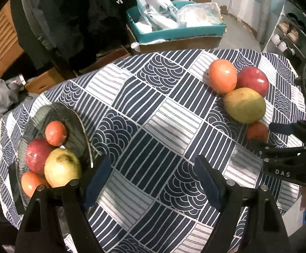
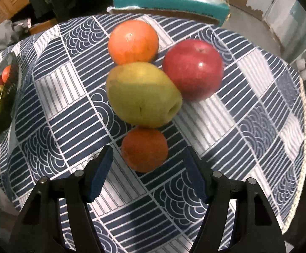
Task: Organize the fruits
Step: 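Grasp the large green mango with the left tool while the right tool grasps an orange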
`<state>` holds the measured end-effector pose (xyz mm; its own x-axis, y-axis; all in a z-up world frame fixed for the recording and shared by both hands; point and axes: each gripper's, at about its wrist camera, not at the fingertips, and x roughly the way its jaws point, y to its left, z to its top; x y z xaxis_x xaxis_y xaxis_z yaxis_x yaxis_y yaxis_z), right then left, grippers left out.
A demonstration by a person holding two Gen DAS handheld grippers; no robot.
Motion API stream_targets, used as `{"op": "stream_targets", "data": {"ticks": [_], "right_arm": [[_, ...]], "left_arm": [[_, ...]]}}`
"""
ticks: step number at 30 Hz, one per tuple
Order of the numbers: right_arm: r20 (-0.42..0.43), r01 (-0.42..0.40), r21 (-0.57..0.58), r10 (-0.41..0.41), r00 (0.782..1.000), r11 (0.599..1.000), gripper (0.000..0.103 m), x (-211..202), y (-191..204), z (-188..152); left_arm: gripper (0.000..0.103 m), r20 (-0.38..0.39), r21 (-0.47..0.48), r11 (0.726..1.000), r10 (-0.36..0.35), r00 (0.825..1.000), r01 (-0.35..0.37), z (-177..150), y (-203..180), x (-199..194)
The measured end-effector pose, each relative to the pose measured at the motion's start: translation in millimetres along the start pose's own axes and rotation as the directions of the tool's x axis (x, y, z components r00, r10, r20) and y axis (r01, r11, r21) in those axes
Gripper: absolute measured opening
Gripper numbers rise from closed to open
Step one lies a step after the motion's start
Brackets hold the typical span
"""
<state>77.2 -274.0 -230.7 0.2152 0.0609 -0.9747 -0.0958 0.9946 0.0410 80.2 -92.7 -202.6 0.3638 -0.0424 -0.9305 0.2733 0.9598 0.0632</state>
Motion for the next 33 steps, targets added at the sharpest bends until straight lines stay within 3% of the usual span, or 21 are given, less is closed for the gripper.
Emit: {"op": "stream_targets", "data": {"ticks": [4, 8, 11, 20, 33], "right_arm": [[-0.004, -0.019, 0.015, 0.019, 1.0, 1.0, 0.07, 6, -4, 0], [-0.018, -0.046, 0.028, 0.047, 0.999, 0.999, 0.053, 12, -5, 0], [-0.022, -0.059, 0.025, 0.06, 0.998, 0.998, 0.047, 17, -6, 0], [-0.004, -0.019, 0.051, 0.019, 1.0, 0.998, 0.045, 0, -21, -13], [0.062, 0.042, 0.163, -0.053, 0.997, 0.986, 0.045, -44, -74, -21]], "left_arm": [[0.083, -0.007, 0.002, 1.0, 0.0, 1.0, 0.0, 1, -2, 5], [0.083, -0.016, -0.001, 1.0, -0.008, 1.0, 0.008, 1, -3, 8], [0.083, -0.016, 0.004, 1.0, -0.009, 1.0, 0.009, 1, -5, 9], [0.083, -0.02, 0.013, 1.0, -0.02, 1.0, 0.02, 4, -18, 11], [0.087, -0.006, -0.047, 0.985, -0.169, 0.986, 0.168, 23, -54, 7]]}}
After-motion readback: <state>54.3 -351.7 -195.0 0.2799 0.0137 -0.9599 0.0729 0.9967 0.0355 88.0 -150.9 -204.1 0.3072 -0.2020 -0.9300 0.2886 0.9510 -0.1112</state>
